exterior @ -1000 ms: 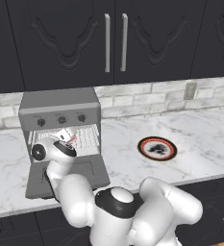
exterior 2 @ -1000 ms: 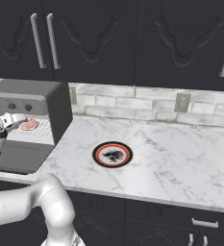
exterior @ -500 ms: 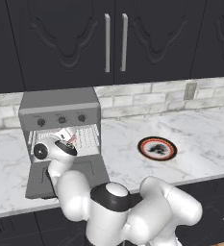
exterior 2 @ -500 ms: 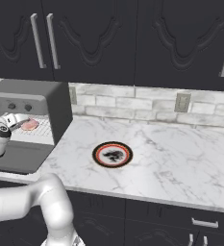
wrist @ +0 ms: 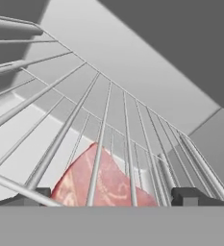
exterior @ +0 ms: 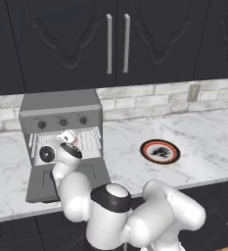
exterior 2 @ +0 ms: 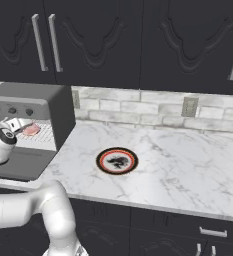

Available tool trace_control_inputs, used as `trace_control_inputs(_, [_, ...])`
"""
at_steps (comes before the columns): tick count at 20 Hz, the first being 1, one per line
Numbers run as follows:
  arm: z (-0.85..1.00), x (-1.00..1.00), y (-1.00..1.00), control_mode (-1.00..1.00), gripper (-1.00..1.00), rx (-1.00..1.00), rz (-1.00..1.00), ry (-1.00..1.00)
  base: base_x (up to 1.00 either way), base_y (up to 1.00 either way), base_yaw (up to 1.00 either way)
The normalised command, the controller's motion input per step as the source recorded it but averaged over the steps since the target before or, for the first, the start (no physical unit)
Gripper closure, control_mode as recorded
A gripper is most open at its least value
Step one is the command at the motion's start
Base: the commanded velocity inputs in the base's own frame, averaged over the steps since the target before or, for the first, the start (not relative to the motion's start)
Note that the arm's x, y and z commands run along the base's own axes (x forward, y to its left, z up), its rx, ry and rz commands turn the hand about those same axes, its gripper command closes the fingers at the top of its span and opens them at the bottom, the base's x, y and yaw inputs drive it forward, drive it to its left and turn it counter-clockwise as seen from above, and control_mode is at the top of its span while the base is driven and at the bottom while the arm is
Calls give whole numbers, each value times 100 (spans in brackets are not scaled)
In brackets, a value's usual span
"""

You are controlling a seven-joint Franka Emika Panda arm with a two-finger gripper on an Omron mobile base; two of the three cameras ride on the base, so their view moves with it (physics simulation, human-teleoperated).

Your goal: Open the toaster oven door. Place the bread on the top rack in the toaster oven and place the steak on the bottom rack.

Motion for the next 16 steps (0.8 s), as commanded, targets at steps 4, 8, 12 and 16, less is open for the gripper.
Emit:
trace_control_inputs(4, [0,6,2,-100,-100,0,0,0,0,0,0])
trace_control_inputs(8, [0,3,10,-100,100,0,0,4,0,0,0])
trace_control_inputs(12, [2,0,11,-100,100,1,0,7,0,0,0])
trace_control_inputs(16, [0,0,13,-100,100,1,-1,16,0,0,0])
